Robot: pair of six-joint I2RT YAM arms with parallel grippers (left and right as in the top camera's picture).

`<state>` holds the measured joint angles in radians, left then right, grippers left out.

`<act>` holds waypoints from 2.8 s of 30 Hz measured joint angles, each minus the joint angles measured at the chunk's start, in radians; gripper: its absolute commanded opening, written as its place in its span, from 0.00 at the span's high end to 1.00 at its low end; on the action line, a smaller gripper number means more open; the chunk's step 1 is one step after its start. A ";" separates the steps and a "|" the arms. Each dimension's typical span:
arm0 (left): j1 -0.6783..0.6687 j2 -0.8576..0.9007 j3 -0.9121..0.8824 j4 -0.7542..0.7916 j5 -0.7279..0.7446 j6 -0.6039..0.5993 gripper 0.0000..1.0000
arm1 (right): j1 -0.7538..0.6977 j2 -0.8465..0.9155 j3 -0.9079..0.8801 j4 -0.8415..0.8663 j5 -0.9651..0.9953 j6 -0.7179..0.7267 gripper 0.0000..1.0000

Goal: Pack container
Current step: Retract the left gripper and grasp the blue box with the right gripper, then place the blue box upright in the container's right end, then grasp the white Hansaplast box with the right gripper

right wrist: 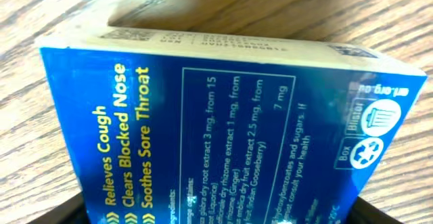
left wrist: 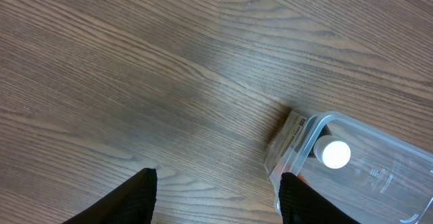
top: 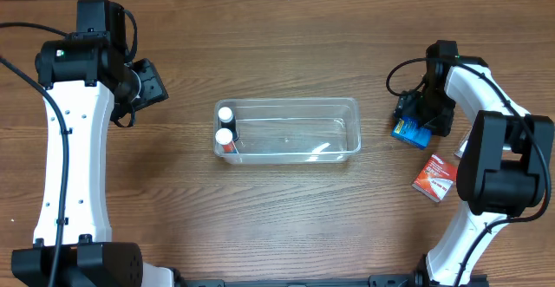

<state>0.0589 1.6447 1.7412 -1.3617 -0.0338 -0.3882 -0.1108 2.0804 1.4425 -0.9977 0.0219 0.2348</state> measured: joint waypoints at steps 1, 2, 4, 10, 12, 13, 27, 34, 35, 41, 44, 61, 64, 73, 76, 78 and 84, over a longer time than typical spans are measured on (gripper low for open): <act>0.000 0.000 0.000 0.000 0.000 0.000 0.40 | 0.000 0.000 0.007 -0.013 -0.003 -0.001 0.27; 0.000 0.000 0.000 0.000 0.000 0.000 0.40 | 0.000 0.002 0.017 -0.038 -0.010 0.000 0.26; 0.000 0.000 0.000 0.000 0.000 0.000 0.40 | 0.000 0.004 0.061 -0.099 -0.017 0.000 0.26; 0.000 0.000 0.000 0.000 0.000 0.000 0.40 | 0.050 -0.184 0.178 -0.232 -0.045 -0.007 0.25; 0.000 0.000 0.000 0.000 0.000 0.003 0.40 | 0.145 -0.328 0.195 -0.251 -0.053 -0.026 0.25; 0.000 0.000 0.000 0.000 0.000 0.003 0.40 | 0.222 -0.404 0.203 -0.254 -0.044 -0.041 0.25; 0.000 0.000 0.000 0.000 0.000 0.003 0.40 | 0.551 -0.325 -0.053 -0.051 -0.014 -0.026 0.21; 0.000 0.000 0.000 0.000 0.000 0.003 0.40 | 0.553 -0.272 -0.057 -0.025 -0.016 -0.027 0.06; 0.000 0.000 0.000 0.000 0.000 0.003 0.40 | 0.553 -0.272 -0.057 -0.024 -0.015 -0.025 0.05; 0.000 0.000 0.000 0.000 0.000 0.003 0.40 | 0.553 -0.273 -0.053 -0.032 -0.006 -0.026 0.02; 0.000 0.000 0.000 0.000 0.000 0.003 0.40 | 0.548 -0.332 0.058 -0.103 0.093 -0.005 0.00; 0.000 0.000 0.000 0.001 0.000 0.003 0.39 | -0.346 -0.217 0.191 -0.241 0.160 0.074 0.00; 0.000 0.000 0.000 0.000 0.000 0.003 0.40 | -0.346 -0.155 0.190 -0.233 0.156 0.060 0.00; 0.000 0.000 0.000 0.000 0.000 0.003 0.39 | -0.364 -0.024 0.117 -0.147 0.150 0.052 0.00; 0.000 0.000 0.000 0.001 0.000 0.003 0.39 | -0.366 -0.013 0.020 -0.064 0.133 0.052 0.00; 0.000 0.000 0.000 0.001 0.000 0.003 0.39 | -0.367 -0.015 -0.012 -0.030 0.111 0.052 0.00; 0.000 0.000 0.000 0.000 0.000 0.003 0.39 | -0.370 -0.017 -0.019 -0.012 0.082 0.049 0.16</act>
<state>0.0589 1.6447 1.7412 -1.3613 -0.0338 -0.3847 -0.4812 2.0636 1.4235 -1.0100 0.1040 0.2836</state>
